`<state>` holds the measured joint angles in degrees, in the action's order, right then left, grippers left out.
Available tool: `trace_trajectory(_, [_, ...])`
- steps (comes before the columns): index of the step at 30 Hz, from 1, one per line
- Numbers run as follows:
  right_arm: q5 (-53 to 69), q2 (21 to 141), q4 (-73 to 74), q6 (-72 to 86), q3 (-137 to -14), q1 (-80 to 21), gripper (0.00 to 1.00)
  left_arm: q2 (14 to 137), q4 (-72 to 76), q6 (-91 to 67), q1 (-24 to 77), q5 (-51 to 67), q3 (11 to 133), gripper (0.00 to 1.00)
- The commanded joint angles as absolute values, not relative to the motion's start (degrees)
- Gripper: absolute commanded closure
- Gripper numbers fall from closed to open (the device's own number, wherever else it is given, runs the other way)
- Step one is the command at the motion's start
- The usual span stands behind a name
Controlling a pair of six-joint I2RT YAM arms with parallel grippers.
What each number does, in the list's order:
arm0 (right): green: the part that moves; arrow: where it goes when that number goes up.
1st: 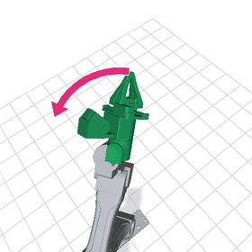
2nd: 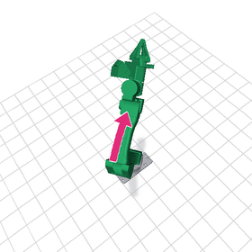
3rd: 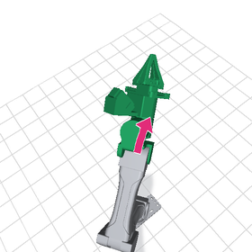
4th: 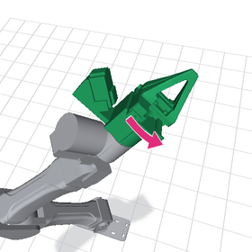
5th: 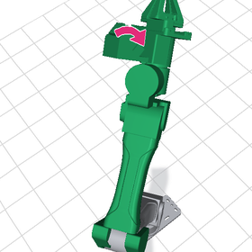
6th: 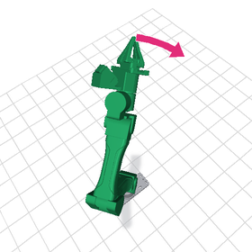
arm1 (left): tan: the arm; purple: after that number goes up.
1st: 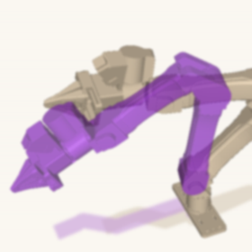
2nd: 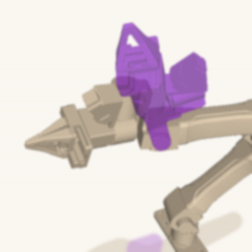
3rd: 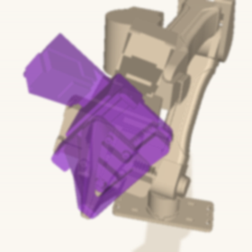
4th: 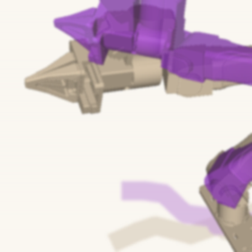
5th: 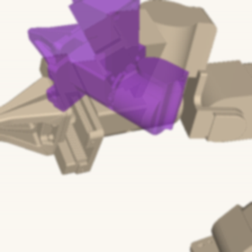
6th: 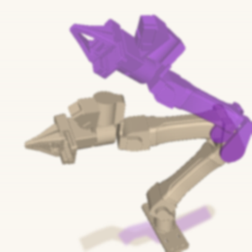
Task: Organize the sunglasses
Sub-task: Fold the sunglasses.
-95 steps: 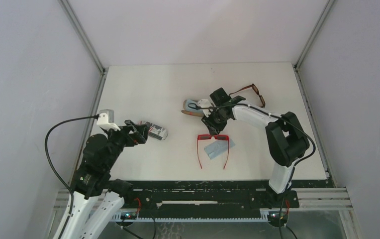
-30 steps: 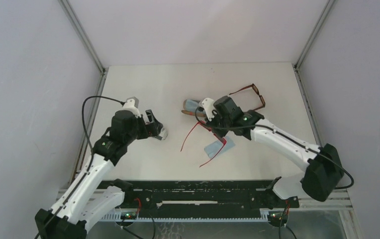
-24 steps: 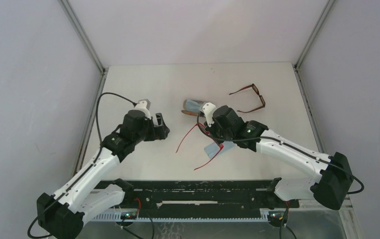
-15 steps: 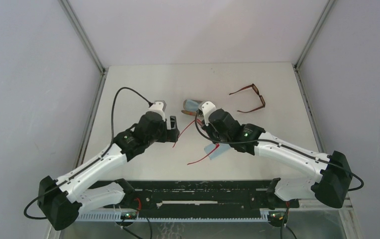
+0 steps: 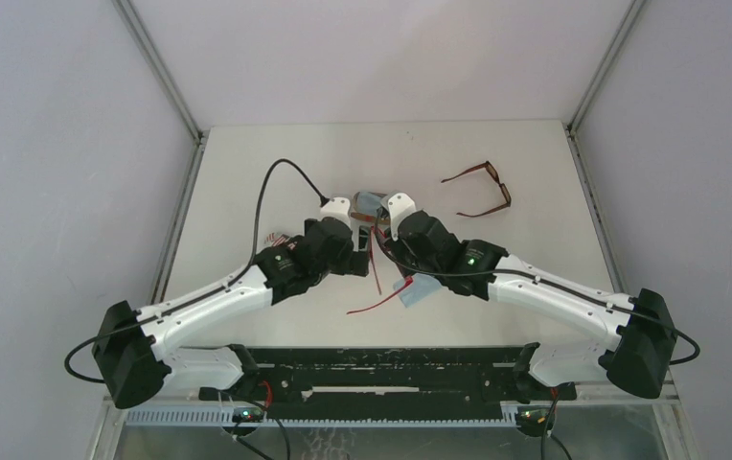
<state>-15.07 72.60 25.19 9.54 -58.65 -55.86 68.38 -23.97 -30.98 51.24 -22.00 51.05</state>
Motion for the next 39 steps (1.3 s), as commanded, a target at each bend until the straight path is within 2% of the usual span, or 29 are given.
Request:
trace_trajectory(1, [-12.1,72.8,21.7,13.6,-61.3,-57.2,1.00,70.1,-18.6,-32.2,51.9,-21.8,55.8,0.05])
trace_trajectory(7, [-14.5,72.8,21.3,18.7,-60.1,-58.1,1.00,71.9,-18.0,-30.6,51.9,-20.8,59.1,0.01])
trace_trajectory(11, [-23.3,72.1,24.1,21.3,-59.3,-56.5,1.00,68.5,-19.7,-29.5,51.9,-23.0,58.4,0.01])
trace_trajectory(15, [-28.1,71.5,27.1,26.3,-58.5,-49.5,1.00,62.6,-21.8,-27.2,52.0,-23.5,56.3,0.03])
trace_trajectory(21, [-18.9,66.6,25.1,35.2,-56.5,-32.4,1.00,56.8,-22.5,-23.7,54.3,-20.5,51.6,0.04])
trace_trajectory(24, [-15.6,64.0,24.1,36.8,-56.5,-28.7,1.00,56.3,-22.1,-23.1,55.6,-20.0,50.0,0.05])
trace_trajectory(29, [-10.1,60.9,22.9,36.8,-56.5,-29.3,1.00,60.9,-22.6,-24.9,55.8,-22.6,50.5,0.08])
trace_trajectory(39, [-12.9,60.6,25.0,31.4,-56.4,-40.8,1.00,68.7,-24.7,-26.4,55.8,-28.8,58.2,0.10])
